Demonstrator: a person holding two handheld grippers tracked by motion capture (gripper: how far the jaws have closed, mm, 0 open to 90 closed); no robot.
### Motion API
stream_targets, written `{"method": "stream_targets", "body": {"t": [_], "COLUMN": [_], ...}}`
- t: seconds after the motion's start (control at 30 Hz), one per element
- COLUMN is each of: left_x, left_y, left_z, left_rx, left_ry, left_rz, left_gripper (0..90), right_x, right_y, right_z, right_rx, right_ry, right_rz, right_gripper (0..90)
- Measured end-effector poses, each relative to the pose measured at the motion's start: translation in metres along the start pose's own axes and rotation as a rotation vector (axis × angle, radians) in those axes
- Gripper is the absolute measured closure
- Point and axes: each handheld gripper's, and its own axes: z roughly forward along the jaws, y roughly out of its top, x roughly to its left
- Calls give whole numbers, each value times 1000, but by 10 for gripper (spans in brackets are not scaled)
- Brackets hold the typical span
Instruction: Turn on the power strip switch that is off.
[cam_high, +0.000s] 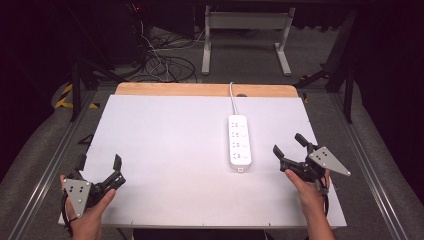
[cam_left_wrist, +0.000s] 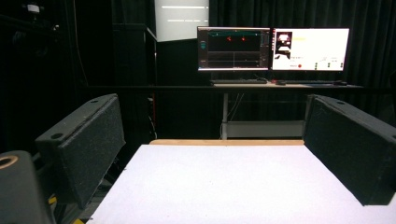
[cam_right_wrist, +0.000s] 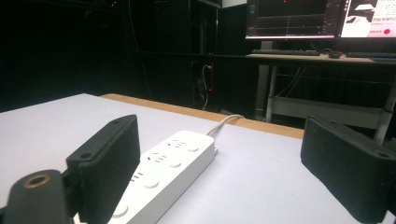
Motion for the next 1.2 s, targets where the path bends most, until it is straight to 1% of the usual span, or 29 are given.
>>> {"method": "stream_targets", "body": {"t": [0.1,0.2,0.23,0.33,0.5,0.53,0.6,0.77,0.8,0.87,0.9,0.93,0.97,1.0,1.03,1.07,1.1,1.13,1.17,1.2], "left_x": [-1,0,-1,-1,-3,-3,-2,-2,-3,-3,-3,-3,-2,-2,-2,-2,-2,-1,-1,-1], "left_y": [0,0,-1,0,-1,-1,-1,0,-1,-1,-1,-1,-1,-1,-1,0,0,0,0,0], "left_z": [1,1,2,2,4,4,4,4,4,4,4,4,4,4,3,2,2,2,2,2], "left_rx": [1,2,5,3,5,8,6,5,7,5,6,8,8,8,11,9,9,7,7,8], "left_ry": [-2,-3,-6,-5,-16,-18,-11,-9,-15,-16,-18,-18,-10,-10,-16,-14,-14,-10,-10,-9], "left_rz": [2,3,-7,-2,-1,-9,-6,-2,-7,0,0,-1,-13,-13,-9,-5,-5,-7,-6,-4], "left_gripper": [59,60,60,61,62,63,63,64,64,64,65,65,66,66,67,69,69,70,71,72], "right_x": [1,0,0,1,0,0,0,2,2,2,2,3,3,3,5,6,7,8,8,8], "right_y": [0,0,0,0,-1,-1,-1,0,1,3,5,7,9,9,11,14,16,19,23,26], "right_z": [-1,-1,-1,-2,-3,-4,-3,-4,-4,-5,-6,-6,-6,-6,-5,-5,-4,-3,-2,-1], "right_rx": [-4,-2,1,2,1,2,2,-5,-3,0,-1,-1,0,0,5,11,19,30,48,61], "right_ry": [-4,1,-2,-7,-10,-7,-5,9,7,20,13,10,3,3,1,8,10,20,35,42], "right_rz": [7,-1,-5,-10,-15,-14,-22,-14,-13,10,14,10,-3,-3,-13,-18,-29,-5,36,59], "right_gripper": [134,153,158,163,175,189,211,289,323,409,451,490,539,539,667,728,814,868,900,900]}}
